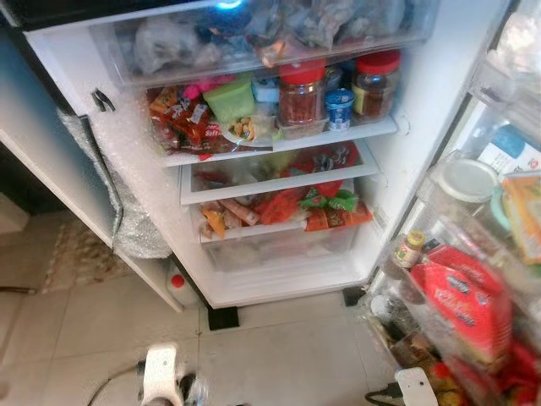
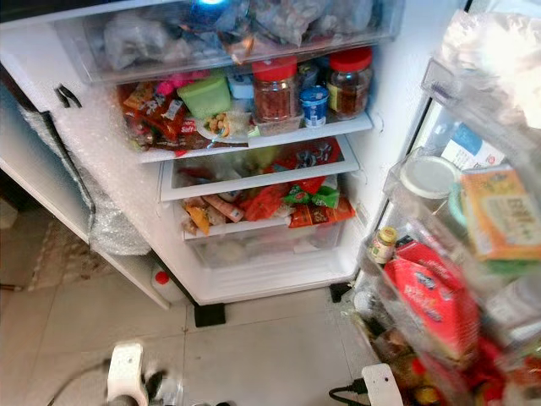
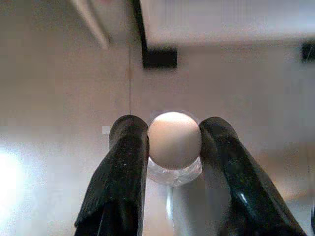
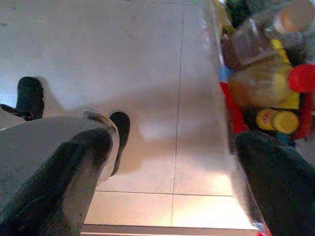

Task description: Restocking fridge

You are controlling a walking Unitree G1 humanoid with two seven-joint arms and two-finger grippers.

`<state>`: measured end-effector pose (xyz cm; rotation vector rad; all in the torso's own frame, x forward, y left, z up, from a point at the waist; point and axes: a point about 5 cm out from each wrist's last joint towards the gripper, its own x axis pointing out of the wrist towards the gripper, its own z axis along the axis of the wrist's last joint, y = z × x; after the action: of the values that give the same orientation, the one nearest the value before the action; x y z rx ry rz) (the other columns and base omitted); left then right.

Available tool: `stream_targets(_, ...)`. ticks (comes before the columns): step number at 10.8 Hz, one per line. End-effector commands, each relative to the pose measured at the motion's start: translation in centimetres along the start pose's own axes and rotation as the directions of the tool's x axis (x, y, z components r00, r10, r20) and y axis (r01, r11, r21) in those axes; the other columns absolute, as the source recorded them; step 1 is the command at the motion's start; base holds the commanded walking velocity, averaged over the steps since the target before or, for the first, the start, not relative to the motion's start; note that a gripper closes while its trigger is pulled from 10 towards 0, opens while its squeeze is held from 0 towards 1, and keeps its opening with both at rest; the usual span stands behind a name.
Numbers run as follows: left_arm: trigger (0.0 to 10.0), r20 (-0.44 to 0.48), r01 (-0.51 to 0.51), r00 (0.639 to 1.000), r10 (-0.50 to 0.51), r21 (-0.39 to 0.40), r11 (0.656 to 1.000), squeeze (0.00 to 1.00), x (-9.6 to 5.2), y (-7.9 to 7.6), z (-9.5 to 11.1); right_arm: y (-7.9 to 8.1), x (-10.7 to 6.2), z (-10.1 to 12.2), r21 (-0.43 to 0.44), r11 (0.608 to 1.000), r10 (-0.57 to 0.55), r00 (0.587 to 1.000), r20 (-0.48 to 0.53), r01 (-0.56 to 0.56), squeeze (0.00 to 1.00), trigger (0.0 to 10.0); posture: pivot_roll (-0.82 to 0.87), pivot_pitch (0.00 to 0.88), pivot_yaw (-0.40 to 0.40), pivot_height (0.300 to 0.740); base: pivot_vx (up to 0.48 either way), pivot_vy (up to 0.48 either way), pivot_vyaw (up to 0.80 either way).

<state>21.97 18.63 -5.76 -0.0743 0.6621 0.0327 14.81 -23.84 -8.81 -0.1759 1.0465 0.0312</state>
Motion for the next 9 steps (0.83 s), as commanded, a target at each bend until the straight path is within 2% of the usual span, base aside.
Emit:
stream_targets(1, 10.0, 0.242, 0.012, 0.97, -0.029, 0.072, 0.997, 0.0, 1.3, -0.5, 6.6, 0.3, 0.0, -0.5, 0.018, 1.0, 0.018, 1.0, -0.022, -0.018, 0.0, 10.0, -0.15, 0.095, 0.093, 0.74, 0.0, 0.0, 0.0)
stream_targets(2, 10.0, 0.314, 0.015, 0.948, -0.05, 0.111, 0.994, 0.0, 1.2, -0.8, 7.7, 0.3, 0.0, -0.5, 0.019, 1.0, 0.024, 0.999, -0.025, -0.023, 0.0, 10.0, -0.14, 0.09, 0.09, 0.74, 0.0, 0.0, 0.0)
stream_targets(3, 10.0, 0.401, 0.032, 0.913, -0.075, 0.113, 0.993, 0.0, 1.0, -1.2, 8.9, 0.3, 0.0, -0.5, 0.019, 0.999, 0.029, 0.999, -0.026, -0.028, 0.0, 10.0, -0.15, 0.085, 0.094, 0.74, 0.0, 0.0, 0.0)
stream_targets(4, 10.0, 0.5, 0.06, 0.858, -0.119, 0.133, 0.989, 0.0, 0.4, -2.1, 10.0, 0.4, 0.0, -0.5, 0.028, 0.999, 0.031, 0.999, -0.024, -0.03, 0.0, 10.0, -0.15, 0.078, 0.1, 0.74, 0.0, 0.0, 0.0)
stream_targets(5, 10.0, 0.528, 0.065, 0.837, -0.14, 0.158, 0.985, 0.0, 0.1, -2.5, 10.1, 0.4, 0.0, -0.5, 0.03, 0.999, 0.031, 0.999, -0.025, -0.03, 0.0, 10.0, -0.16, 0.076, 0.106, 0.74, 0.0, 0.0, 0.0)
stream_targets(6, 10.0, 0.588, 0.088, 0.787, -0.184, 0.188, 0.978, 0.0, -0.9, -3.4, 9.9, 0.4, 0.0, -0.6, 0.052, 0.998, 0.022, 0.999, -0.024, -0.021, 0.0, 10.0, -0.16, 0.081, 0.109, 0.74, 0.0, 0.0, 0.0)
stream_targets(7, 10.0, 0.609, 0.08, 0.768, -0.2, 0.218, 0.973, 0.0, -1.7, -3.6, 9.3, 0.3, -0.1, -0.7, 0.065, 0.998, 0.018, 1.0, -0.024, -0.016, 0.0, 10.0, -0.15, 0.082, 0.108, 0.74, 0.0, 0.0, 0.0)
stream_targets(8, 10.0, 0.624, 0.029, 0.77, -0.133, 0.174, 0.984, 0.0, -1.8, -2.8, 9.2, 0.3, -0.1, -0.8, 0.084, 0.996, 0.013, 1.0, -0.025, -0.011, 0.0, 10.0, -0.14, 0.081, 0.099, 0.74, 0.0, 0.0, 0.0)
stream_targets(9, 10.0, 0.636, 0.012, 0.762, -0.12, 0.171, 0.985, 0.0, -1.8, -2.4, 9.7, 0.3, -0.1, -0.9, 0.102, 0.995, 0.009, 1.0, -0.026, -0.006, 0.0, 10.0, -0.13, 0.084, 0.096, 0.74, 0.0, 0.0, 0.0)
